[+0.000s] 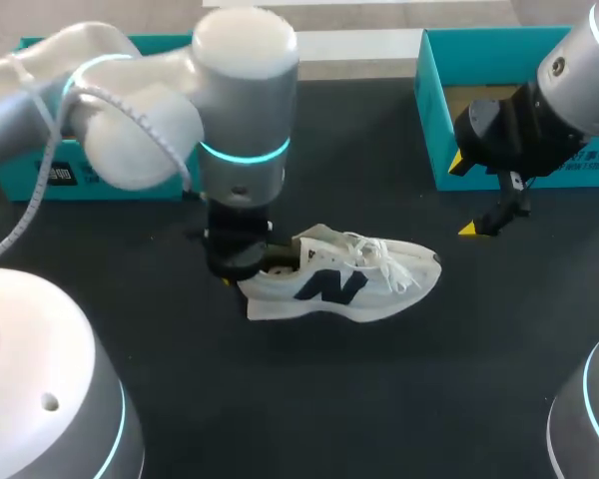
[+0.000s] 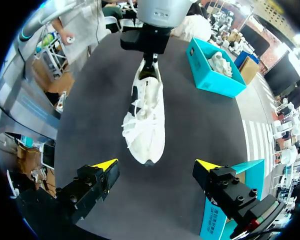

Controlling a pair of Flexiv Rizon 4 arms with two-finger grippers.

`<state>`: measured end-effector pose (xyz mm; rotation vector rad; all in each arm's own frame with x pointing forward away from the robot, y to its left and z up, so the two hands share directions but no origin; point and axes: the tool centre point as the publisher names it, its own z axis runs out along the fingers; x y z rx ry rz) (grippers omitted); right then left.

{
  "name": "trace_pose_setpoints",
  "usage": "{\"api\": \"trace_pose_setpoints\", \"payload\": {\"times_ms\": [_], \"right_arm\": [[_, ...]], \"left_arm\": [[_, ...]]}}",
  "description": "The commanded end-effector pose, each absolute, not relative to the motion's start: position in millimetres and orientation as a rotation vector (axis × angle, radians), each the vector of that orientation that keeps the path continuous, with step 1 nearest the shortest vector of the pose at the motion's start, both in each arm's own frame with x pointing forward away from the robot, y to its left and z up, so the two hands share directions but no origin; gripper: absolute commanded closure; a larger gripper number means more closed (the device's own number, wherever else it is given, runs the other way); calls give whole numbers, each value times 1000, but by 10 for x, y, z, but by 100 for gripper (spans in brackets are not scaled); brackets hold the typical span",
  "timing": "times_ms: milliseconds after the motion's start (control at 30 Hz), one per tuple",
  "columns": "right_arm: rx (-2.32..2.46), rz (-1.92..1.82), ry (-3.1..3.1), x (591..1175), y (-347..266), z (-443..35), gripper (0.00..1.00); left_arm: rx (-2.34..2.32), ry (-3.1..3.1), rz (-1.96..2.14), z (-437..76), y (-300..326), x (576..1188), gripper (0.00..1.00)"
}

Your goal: Take the shoe out of the shoebox, open the shoe tongue, remove and reinsert the insole, then place the shoe into the shoebox

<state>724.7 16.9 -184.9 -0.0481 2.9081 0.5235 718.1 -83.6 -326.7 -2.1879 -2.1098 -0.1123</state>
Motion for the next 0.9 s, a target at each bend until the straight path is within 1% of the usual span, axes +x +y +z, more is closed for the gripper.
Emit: {"api": "trace_pose_setpoints", "payload": {"times_ms": [33,300,833,867,900], "right_arm": [[-49,521,2910,7261,180,-1859,0],[-49,521,2910,7261,180,-1859,0],[-49,521,2910,7261,180,-1859,0],[-49,521,2910,7261,180,-1859,0],[-49,521,2910,7261,180,-1859,0]], "left_arm": [[-2181,-2104,-128,-3477,-922,7198,100],[-2171,-2090,-138,-3746,-997,7191,100],[-2139,-2108,-182,-3912,-990,7069,100],[-2138,-2110,-180,-3909,-986,7063,89],[-2136,-2112,-179,-3908,-980,7056,73]]}}
